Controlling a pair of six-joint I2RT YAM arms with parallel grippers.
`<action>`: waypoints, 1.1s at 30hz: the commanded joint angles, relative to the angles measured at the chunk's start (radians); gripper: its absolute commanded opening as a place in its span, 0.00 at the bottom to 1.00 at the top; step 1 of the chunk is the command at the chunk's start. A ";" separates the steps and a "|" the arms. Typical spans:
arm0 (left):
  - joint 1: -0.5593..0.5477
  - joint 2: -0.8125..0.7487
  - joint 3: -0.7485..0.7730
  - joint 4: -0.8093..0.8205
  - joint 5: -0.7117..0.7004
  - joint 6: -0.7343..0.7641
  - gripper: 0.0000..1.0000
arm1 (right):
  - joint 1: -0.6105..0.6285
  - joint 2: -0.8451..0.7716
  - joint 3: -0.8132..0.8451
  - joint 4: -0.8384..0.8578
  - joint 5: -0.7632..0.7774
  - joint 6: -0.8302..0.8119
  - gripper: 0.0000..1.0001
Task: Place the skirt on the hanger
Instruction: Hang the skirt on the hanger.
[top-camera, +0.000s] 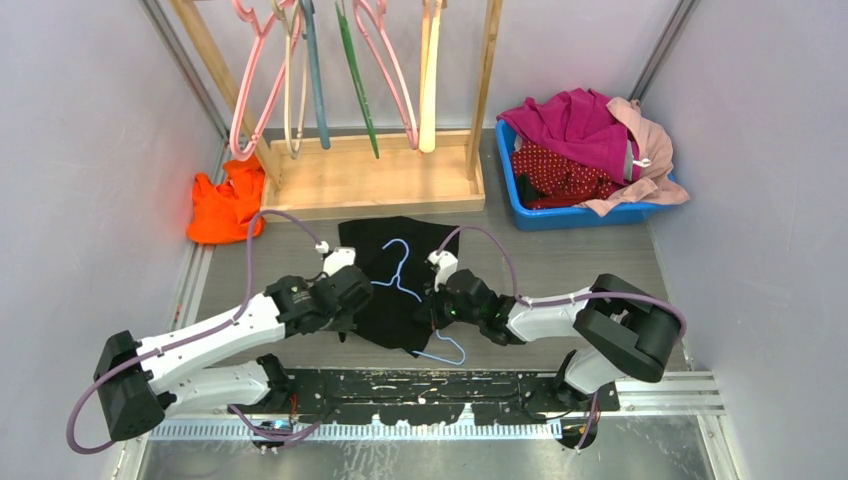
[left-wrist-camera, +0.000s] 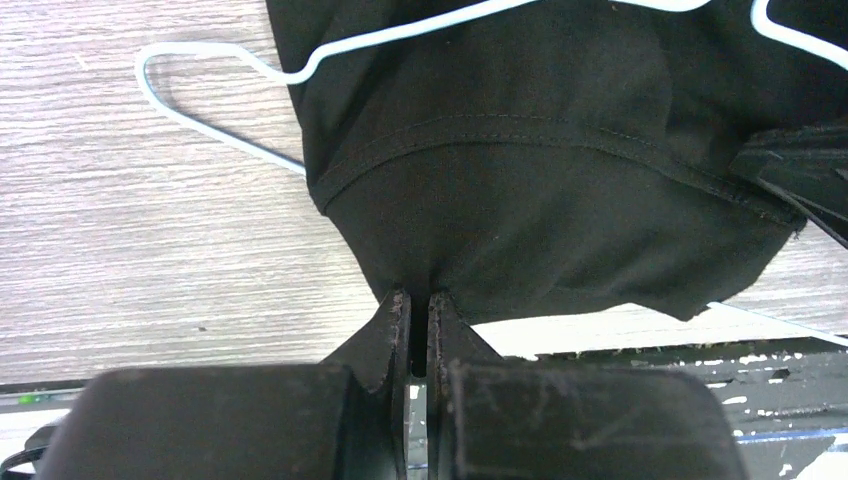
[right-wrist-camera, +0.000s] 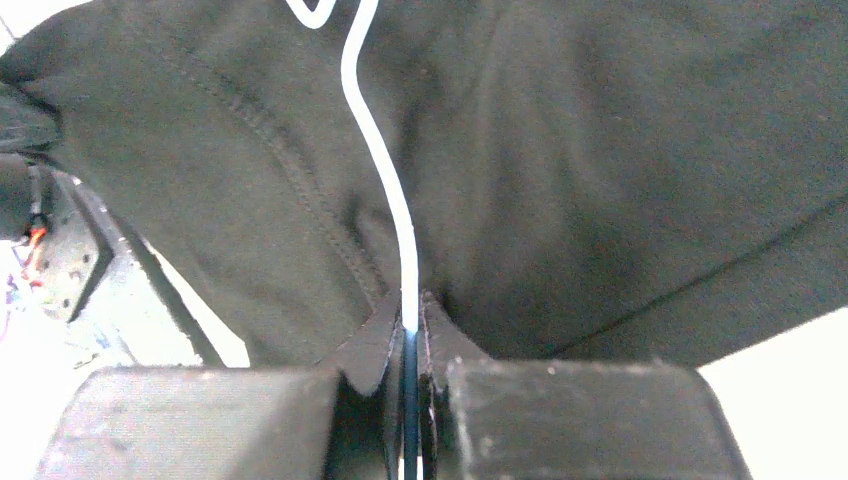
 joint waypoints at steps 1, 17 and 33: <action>0.018 -0.030 0.073 -0.042 0.030 0.033 0.00 | 0.048 -0.059 -0.033 0.080 0.160 -0.026 0.01; 0.080 -0.022 0.171 -0.099 0.099 0.119 0.00 | 0.302 -0.163 -0.145 0.083 0.671 0.037 0.01; 0.116 -0.054 0.232 -0.186 0.164 0.178 0.00 | 0.302 -0.135 -0.098 0.087 0.729 -0.044 0.01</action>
